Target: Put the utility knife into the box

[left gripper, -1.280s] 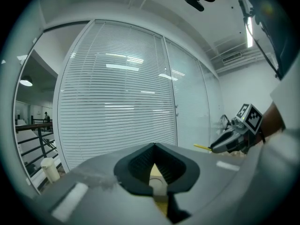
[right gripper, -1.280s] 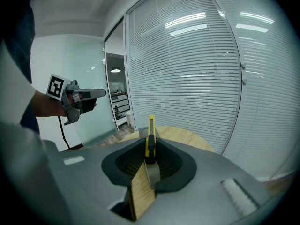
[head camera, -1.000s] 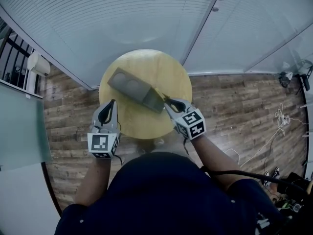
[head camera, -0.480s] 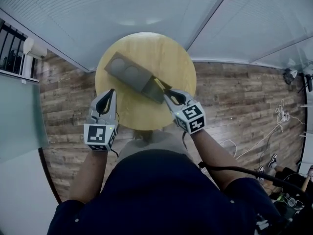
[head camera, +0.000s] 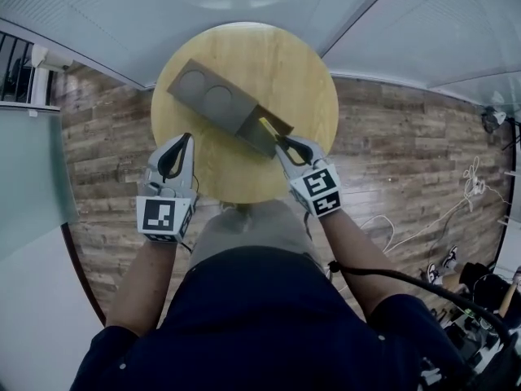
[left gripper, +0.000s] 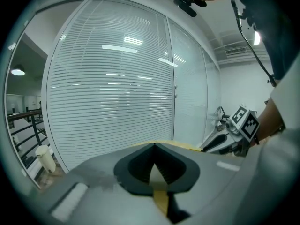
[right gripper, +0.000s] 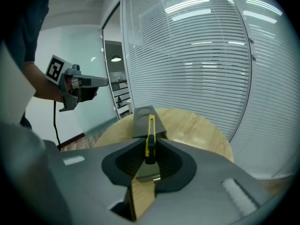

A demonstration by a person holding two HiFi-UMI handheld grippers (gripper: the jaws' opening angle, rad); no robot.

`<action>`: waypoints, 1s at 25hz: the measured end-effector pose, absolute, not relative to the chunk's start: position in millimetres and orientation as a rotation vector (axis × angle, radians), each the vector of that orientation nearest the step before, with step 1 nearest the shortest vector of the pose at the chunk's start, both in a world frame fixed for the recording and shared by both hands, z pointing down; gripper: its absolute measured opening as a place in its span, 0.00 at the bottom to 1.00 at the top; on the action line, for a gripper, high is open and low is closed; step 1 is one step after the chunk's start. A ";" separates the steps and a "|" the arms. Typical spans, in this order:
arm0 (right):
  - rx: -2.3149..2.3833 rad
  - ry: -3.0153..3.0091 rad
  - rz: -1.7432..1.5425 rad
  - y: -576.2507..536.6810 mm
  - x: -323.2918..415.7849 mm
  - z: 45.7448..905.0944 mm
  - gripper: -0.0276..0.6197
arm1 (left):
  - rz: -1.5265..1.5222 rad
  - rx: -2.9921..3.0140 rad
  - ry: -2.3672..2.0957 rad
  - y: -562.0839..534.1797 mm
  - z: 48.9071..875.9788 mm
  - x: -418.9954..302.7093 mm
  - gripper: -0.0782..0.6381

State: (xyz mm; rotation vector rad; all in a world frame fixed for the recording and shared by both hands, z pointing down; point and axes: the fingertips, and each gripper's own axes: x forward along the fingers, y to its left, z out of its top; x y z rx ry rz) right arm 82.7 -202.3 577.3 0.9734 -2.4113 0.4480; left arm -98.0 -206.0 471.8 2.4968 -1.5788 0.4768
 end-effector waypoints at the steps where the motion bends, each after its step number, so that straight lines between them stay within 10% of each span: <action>1: 0.968 -2.410 0.441 -203.0 82.2 581.5 0.16 | 0.484 2.492 -1.570 -207.2 476.8 -96.5 0.11; 25: 0.909 -2.413 0.558 -226.1 71.4 649.9 0.16 | 0.586 2.411 -1.465 -222.0 544.5 -79.5 0.11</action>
